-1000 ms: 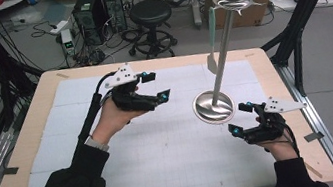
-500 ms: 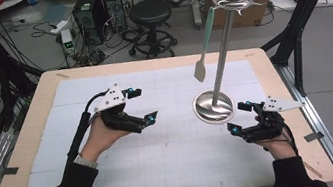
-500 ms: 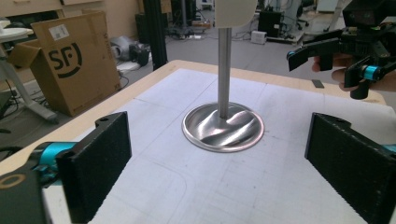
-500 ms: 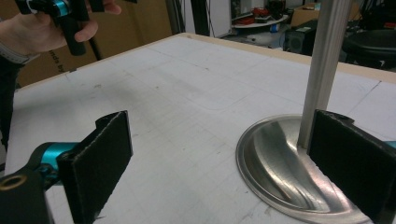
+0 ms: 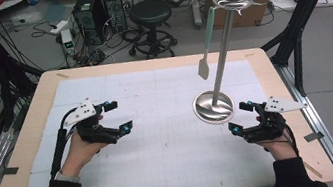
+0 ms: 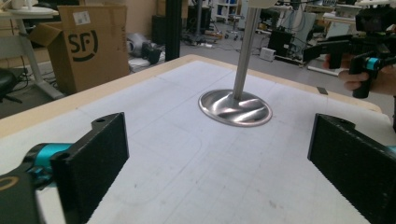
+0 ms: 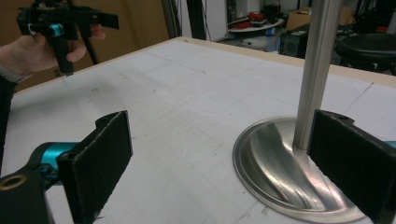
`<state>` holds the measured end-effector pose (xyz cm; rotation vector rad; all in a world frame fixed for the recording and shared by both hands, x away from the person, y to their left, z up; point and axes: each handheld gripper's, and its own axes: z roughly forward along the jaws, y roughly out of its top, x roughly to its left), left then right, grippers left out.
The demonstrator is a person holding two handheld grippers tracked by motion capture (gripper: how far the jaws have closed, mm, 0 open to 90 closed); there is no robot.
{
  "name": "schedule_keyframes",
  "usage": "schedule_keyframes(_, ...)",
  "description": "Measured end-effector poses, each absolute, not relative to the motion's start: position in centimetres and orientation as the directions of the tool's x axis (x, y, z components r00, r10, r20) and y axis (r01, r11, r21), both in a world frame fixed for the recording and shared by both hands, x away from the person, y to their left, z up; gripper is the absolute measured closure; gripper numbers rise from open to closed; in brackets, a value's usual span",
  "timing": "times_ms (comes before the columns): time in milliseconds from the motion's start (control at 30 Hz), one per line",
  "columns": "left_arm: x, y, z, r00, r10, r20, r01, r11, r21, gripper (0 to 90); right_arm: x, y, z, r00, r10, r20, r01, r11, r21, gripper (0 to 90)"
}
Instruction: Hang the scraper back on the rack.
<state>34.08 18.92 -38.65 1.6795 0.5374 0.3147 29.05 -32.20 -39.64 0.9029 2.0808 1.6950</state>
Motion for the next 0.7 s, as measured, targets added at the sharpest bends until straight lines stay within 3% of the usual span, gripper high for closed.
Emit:
schedule_keyframes(333, 32.8, 22.4, -40.4, 0.814, 0.575, -0.086, 0.161, -0.08, 0.984, 1.6, 29.5, -32.3, -39.8, -0.75, 0.643, 0.153, 0.273, 0.091, 0.958, 5.6)
schedule_keyframes(433, 32.3, 23.4, -40.8, 0.79, 0.612, -0.022, 0.099, -0.092, 0.991, 1.7, 29.6, -32.4, -39.8, -0.747, 0.646, 0.156, 0.275, 0.086, 0.958, 5.5)
schedule_keyframes(700, 31.8, 24.9, -41.3, 0.758, 0.65, -0.054, 0.12, -0.058, 0.991, 1.7, 29.7, -32.4, -39.8, -0.743, 0.651, 0.158, 0.273, 0.08, 0.959, 5.5)
